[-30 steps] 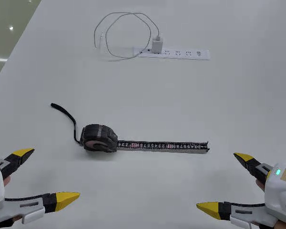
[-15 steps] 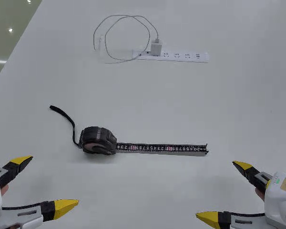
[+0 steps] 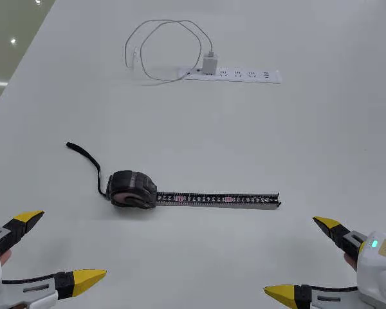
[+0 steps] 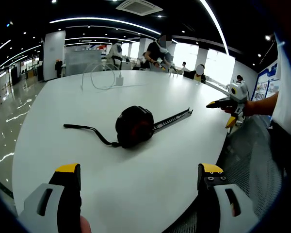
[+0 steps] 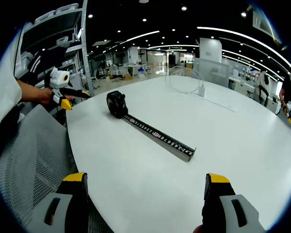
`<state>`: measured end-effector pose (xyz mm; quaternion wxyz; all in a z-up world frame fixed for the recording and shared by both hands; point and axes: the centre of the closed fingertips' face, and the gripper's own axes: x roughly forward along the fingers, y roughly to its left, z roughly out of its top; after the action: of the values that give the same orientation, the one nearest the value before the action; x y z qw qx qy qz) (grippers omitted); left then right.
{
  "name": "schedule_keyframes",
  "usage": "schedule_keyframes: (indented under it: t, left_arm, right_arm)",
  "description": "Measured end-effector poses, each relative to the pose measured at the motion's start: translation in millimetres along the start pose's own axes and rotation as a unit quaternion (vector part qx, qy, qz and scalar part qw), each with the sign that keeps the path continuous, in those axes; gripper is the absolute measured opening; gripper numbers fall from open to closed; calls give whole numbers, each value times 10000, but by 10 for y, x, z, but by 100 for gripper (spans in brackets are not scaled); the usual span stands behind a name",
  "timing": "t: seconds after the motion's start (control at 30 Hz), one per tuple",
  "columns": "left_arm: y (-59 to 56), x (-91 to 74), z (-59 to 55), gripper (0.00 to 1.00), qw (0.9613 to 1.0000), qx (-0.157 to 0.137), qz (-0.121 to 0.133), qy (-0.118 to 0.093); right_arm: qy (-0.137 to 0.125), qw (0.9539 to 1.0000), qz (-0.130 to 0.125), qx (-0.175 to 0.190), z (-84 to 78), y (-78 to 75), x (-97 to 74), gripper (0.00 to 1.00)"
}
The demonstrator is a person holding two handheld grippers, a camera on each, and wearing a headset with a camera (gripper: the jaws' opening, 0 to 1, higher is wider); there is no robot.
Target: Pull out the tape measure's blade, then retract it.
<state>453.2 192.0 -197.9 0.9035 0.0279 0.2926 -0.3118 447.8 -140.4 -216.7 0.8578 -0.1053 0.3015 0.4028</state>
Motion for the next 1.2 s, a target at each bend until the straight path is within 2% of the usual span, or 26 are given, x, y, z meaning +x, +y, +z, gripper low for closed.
schedule_keyframes:
  t: [0.6,1.2]
  left_arm:
    - [-24,-4,5,99,10000,1,-11,3]
    - [-87,110,70,99,9999,-59,-84,-56]
  right_arm:
    - [-23,10000,-15,24,1,3,-12,99]
    - [-38,10000,21,-32,46,-23,37,99]
